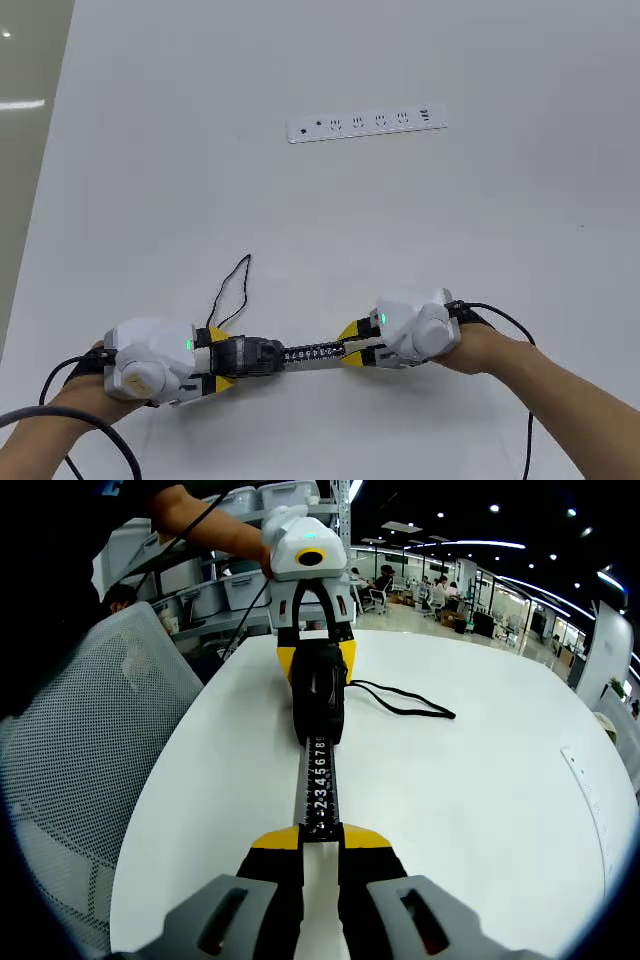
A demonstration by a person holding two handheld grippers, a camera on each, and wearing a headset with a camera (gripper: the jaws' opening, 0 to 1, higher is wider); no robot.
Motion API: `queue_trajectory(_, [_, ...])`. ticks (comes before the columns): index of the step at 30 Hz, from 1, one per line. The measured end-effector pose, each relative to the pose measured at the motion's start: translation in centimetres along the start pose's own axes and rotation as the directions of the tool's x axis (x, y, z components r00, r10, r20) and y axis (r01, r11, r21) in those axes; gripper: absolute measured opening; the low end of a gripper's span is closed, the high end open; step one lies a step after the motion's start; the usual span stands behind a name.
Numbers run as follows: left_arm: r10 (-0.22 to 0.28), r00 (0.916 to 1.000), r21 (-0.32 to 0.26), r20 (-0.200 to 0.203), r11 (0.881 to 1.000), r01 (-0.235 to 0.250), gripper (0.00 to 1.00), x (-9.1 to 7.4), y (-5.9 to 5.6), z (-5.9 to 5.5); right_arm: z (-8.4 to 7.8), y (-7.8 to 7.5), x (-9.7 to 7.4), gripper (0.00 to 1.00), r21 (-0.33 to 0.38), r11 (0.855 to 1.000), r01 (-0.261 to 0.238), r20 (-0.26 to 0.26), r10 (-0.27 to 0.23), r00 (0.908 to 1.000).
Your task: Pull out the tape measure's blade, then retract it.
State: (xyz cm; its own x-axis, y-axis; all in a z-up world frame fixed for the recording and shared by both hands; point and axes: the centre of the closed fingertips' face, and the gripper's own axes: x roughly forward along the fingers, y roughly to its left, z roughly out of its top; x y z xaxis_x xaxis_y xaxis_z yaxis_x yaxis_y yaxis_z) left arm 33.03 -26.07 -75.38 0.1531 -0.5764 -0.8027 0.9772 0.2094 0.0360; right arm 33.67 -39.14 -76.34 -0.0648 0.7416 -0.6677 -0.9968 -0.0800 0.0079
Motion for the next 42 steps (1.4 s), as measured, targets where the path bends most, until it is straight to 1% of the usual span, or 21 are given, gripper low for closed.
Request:
queue_trajectory(19, [0.000,1.0000,-0.003,-0.003,1.000,0.000,0.27,-0.1,0.0,0.1,-0.4,0.0,-0.8,0.09,0.002,1.000,0.002,0.000,-0.002,1.0000])
queue_trajectory(42, [-0.001,1.0000,-0.005,-0.008,1.000,0.001,0.27,-0.1,0.0,0.0,-0.9,0.0,-1.7,0.09,0.008,1.000,0.003,-0.005,-0.003,1.0000])
